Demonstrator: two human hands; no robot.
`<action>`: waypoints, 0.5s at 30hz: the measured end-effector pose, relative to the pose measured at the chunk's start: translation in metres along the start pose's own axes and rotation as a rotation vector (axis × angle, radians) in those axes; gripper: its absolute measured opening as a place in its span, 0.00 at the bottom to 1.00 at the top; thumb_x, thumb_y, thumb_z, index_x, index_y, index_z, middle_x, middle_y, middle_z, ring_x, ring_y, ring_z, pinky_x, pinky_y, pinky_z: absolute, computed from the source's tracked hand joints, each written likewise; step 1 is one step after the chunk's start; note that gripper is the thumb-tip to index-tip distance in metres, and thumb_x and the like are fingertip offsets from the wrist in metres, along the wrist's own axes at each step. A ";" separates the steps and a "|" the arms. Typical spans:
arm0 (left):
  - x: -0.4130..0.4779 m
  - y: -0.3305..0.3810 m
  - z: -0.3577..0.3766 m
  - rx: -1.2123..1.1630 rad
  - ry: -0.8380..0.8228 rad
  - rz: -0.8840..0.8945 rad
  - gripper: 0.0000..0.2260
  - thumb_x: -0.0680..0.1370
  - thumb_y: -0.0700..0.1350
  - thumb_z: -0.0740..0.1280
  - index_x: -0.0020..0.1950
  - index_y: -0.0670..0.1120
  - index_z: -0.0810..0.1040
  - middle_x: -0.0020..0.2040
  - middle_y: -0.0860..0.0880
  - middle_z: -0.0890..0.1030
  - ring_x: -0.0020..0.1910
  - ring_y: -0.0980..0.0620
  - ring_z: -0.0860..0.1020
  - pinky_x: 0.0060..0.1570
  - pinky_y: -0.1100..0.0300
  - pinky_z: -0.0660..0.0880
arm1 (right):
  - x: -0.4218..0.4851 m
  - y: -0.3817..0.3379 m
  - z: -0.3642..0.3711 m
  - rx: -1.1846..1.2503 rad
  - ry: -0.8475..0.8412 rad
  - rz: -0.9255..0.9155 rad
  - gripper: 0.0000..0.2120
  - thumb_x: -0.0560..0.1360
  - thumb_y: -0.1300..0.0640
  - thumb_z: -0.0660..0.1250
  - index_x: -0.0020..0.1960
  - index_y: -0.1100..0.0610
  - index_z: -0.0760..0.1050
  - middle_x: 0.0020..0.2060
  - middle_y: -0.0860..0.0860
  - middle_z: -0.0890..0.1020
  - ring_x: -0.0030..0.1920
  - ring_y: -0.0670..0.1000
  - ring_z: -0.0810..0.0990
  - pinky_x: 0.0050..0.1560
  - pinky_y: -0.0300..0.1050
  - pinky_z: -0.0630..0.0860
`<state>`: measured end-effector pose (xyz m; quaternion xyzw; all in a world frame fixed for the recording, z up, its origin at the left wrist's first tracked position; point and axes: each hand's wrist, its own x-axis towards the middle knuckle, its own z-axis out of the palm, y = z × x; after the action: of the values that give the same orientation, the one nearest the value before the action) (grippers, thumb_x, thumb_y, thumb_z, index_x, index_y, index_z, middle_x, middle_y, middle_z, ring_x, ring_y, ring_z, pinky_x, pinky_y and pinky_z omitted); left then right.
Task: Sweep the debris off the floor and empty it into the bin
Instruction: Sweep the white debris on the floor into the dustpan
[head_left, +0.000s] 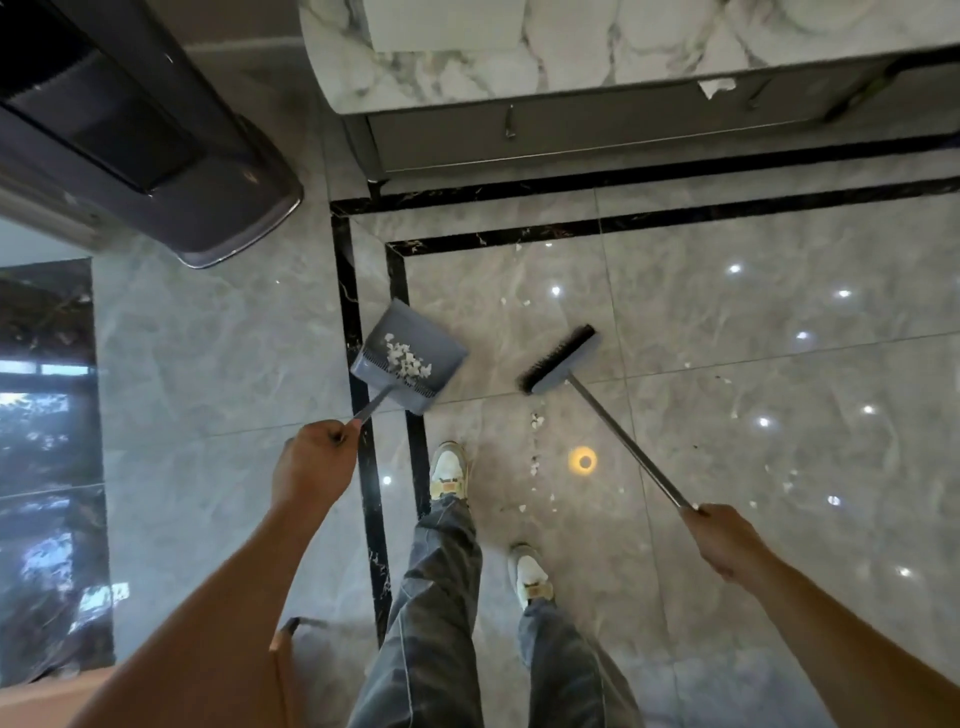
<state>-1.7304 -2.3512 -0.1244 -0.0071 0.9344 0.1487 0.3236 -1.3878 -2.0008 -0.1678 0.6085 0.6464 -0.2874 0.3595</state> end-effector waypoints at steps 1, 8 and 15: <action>0.008 0.009 -0.001 0.014 -0.014 0.011 0.23 0.85 0.55 0.62 0.33 0.45 0.76 0.28 0.46 0.77 0.29 0.48 0.75 0.28 0.59 0.66 | -0.004 -0.002 -0.003 0.044 -0.011 0.001 0.19 0.82 0.48 0.60 0.44 0.61 0.79 0.26 0.55 0.77 0.24 0.54 0.73 0.26 0.41 0.68; 0.076 0.048 -0.021 0.210 -0.078 0.126 0.20 0.85 0.56 0.60 0.39 0.49 0.80 0.31 0.49 0.77 0.31 0.52 0.75 0.32 0.59 0.70 | 0.015 -0.100 -0.007 0.254 -0.055 -0.030 0.20 0.80 0.44 0.62 0.34 0.56 0.70 0.22 0.54 0.72 0.20 0.52 0.67 0.24 0.39 0.62; 0.123 0.071 -0.029 0.314 -0.153 0.165 0.18 0.82 0.59 0.62 0.49 0.48 0.84 0.37 0.48 0.81 0.37 0.48 0.80 0.40 0.55 0.79 | 0.059 -0.255 -0.018 0.424 -0.133 -0.040 0.16 0.80 0.50 0.59 0.36 0.55 0.69 0.26 0.55 0.68 0.21 0.48 0.61 0.26 0.37 0.58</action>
<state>-1.8528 -2.2819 -0.1579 0.1311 0.9163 0.0273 0.3775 -1.6429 -1.9764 -0.2223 0.6372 0.5586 -0.4633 0.2596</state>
